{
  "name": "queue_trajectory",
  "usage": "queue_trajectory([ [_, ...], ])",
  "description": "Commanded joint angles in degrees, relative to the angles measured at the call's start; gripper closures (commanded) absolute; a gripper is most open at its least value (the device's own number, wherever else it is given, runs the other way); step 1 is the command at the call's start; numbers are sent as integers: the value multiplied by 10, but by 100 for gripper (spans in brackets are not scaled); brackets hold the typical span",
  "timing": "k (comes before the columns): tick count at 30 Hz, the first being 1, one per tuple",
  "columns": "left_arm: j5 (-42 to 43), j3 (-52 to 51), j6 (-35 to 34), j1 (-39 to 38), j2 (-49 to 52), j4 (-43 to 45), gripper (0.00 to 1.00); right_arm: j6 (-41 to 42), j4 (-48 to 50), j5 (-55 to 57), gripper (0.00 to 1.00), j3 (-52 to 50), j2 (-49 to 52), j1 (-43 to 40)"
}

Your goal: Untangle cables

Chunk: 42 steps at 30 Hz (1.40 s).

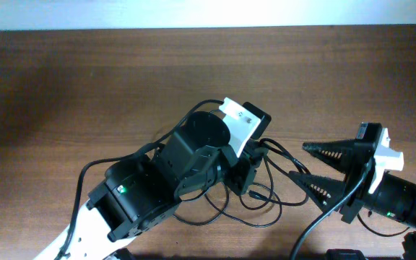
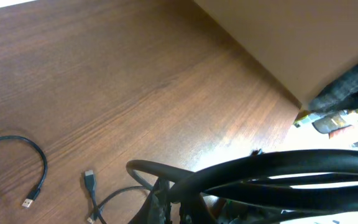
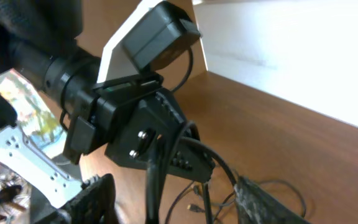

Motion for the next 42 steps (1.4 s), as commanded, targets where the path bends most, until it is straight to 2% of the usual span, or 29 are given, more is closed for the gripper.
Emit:
queue_trajectory([
  [1, 9, 4, 2, 0, -2, 1, 100, -3, -2, 18, 24, 5, 0, -2],
  [4, -17, 4, 1, 0, -2, -8, 100, -3, -13, 59, 13, 5, 0, -2],
  [5, -28, 4, 1, 0, -2, -14, 100, -3, -18, 72, 0, 5, 0, -2],
  [7, -43, 4, 2, 0, -2, -25, 100, -2, -34, 114, 1, 5, 0, -2],
  [10, -73, 4, 108, 0, -2, -48, 100, -2, -41, 136, 1, 5, 0, -2],
  [14, -80, 4, 156, 0, -2, -50, 100, -2, -41, 135, 1, 5, 0, -2],
  [25, -44, 4, 155, 0, -1, 6, 100, 32, -59, 131, 1, 5, 0, -2],
  [30, -40, 4, 127, 0, -1, 23, 100, 32, -72, 138, 1, 5, 0, -2],
  [31, -18, 4, 126, 0, -1, 28, 100, 32, -73, 145, 1, 5, 0, -2],
  [35, 85, 4, 128, 0, -1, 36, 100, 32, -97, 291, 1, 5, 0, -2],
  [42, 115, 4, 128, 0, -19, 33, 100, 76, -160, 578, 1, 5, 15, -2],
])
